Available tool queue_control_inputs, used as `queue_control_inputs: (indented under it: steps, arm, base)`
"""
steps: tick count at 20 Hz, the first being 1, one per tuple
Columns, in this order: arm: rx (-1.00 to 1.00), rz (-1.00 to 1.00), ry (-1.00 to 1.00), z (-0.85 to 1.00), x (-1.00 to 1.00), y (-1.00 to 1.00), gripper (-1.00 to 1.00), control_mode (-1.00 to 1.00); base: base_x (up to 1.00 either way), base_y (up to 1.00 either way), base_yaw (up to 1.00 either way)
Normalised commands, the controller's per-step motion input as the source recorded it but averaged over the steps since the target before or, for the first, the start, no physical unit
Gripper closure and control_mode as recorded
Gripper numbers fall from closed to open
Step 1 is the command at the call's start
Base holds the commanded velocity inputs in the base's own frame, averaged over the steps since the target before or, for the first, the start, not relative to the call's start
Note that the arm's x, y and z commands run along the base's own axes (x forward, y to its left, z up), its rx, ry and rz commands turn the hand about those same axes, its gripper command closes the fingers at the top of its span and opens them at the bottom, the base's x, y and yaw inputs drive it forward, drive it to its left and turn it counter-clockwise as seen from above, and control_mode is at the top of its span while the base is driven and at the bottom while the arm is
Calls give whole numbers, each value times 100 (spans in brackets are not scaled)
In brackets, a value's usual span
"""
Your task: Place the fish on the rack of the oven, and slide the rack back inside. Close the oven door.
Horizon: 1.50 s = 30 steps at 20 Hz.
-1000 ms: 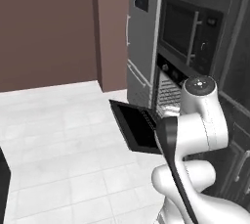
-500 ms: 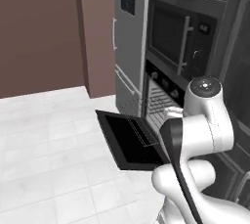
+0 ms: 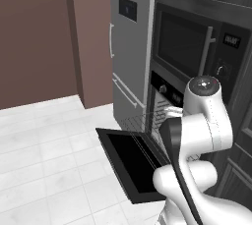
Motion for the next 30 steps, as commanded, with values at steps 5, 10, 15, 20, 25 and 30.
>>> queue_control_inputs:
  steps: [5,10,15,20,25,30]
  arm:
    - [0,0,0,0,0,0,100,100]
    - [0,0,0,-2,0,5,100,-100]
    - [0,-1,0,0,0,0,100,-100]
    - [0,-4,0,-3,13,9,100,-100]
    - [8,0,0,-9,42,0,100,-100]
    - [11,0,0,-25,64,0,100,-100]
  base:
    - [6,36,-11]
    - [0,24,-2]
    - [0,0,0]
    - [0,0,0]
    - [0,0,0]
    - [0,0,0]
